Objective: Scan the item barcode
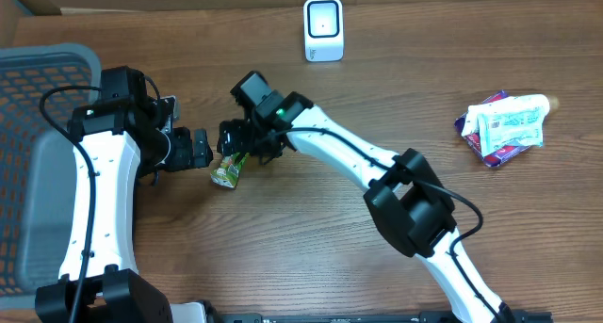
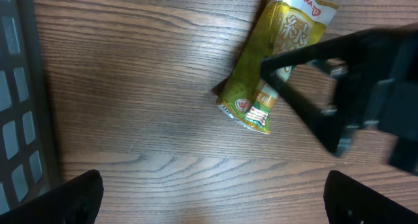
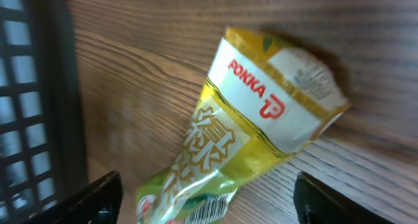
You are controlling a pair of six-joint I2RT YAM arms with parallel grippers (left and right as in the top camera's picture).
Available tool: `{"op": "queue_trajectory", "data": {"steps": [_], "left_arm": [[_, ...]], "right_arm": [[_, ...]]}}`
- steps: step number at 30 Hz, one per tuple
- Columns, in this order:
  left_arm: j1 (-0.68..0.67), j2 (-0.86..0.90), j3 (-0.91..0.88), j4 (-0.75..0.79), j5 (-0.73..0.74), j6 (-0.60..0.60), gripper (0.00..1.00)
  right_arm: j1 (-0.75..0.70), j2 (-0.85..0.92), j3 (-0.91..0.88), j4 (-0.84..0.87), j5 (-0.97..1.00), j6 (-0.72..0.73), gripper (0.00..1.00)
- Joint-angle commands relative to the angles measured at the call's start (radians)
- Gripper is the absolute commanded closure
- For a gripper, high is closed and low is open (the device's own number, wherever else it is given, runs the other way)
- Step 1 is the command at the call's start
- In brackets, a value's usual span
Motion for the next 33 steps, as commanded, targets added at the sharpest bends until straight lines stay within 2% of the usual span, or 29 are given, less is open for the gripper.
{"op": "queue_trajectory", "data": {"steps": [1, 6, 9, 13, 19, 33], "left_arm": [[0.005, 0.006, 0.006, 0.0, 0.006, 0.016, 0.0], [0.004, 0.006, 0.006, 0.0, 0.006, 0.016, 0.0], [0.004, 0.006, 0.006, 0.0, 0.006, 0.016, 0.01], [0.004, 0.006, 0.006, 0.0, 0.006, 0.016, 0.0], [0.004, 0.006, 0.006, 0.0, 0.006, 0.016, 0.0], [0.004, 0.006, 0.006, 0.0, 0.006, 0.016, 0.0]], "right_arm": [[0.022, 0.039, -0.003, -0.015, 0.048, 0.01, 0.25], [0.016, 0.048, -0.003, -0.134, 0.089, 0.001, 0.41], [0.0, 0.047, -0.003, -0.199, 0.107, -0.064, 0.54], [-0.045, 0.045, 0.006, -0.292, 0.104, -0.15, 0.54], [-0.131, 0.044, 0.021, -0.388, 0.104, -0.375, 0.53], [-0.25, 0.04, 0.022, -0.604, 0.035, -0.664, 0.52]]}}
